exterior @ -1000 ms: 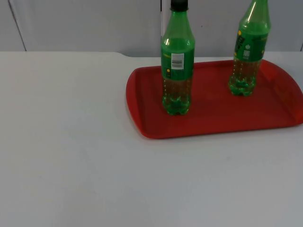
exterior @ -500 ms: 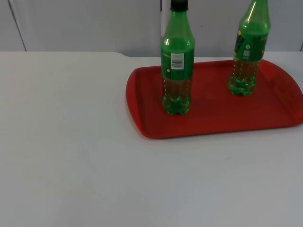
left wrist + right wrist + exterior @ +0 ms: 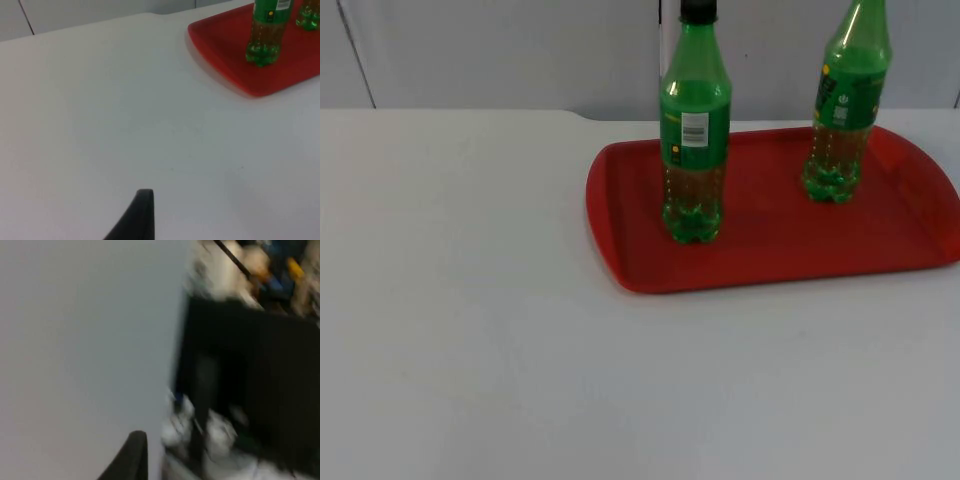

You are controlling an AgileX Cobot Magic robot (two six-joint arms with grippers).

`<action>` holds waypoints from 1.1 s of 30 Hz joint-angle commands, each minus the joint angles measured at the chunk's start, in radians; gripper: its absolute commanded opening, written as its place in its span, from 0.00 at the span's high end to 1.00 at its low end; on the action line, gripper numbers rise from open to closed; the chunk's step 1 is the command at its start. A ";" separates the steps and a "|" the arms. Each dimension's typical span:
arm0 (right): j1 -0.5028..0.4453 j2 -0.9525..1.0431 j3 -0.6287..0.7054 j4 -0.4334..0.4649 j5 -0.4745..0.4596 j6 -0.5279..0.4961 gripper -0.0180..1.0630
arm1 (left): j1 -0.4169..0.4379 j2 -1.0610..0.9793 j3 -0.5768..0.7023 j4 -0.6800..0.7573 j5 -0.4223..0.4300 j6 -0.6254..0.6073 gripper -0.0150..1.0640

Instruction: Place the bottle upright on the tray.

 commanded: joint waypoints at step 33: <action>0.252 -0.392 0.357 1.593 0.164 -1.583 0.01 | -0.006 -0.004 0.005 -0.002 0.000 -0.004 0.01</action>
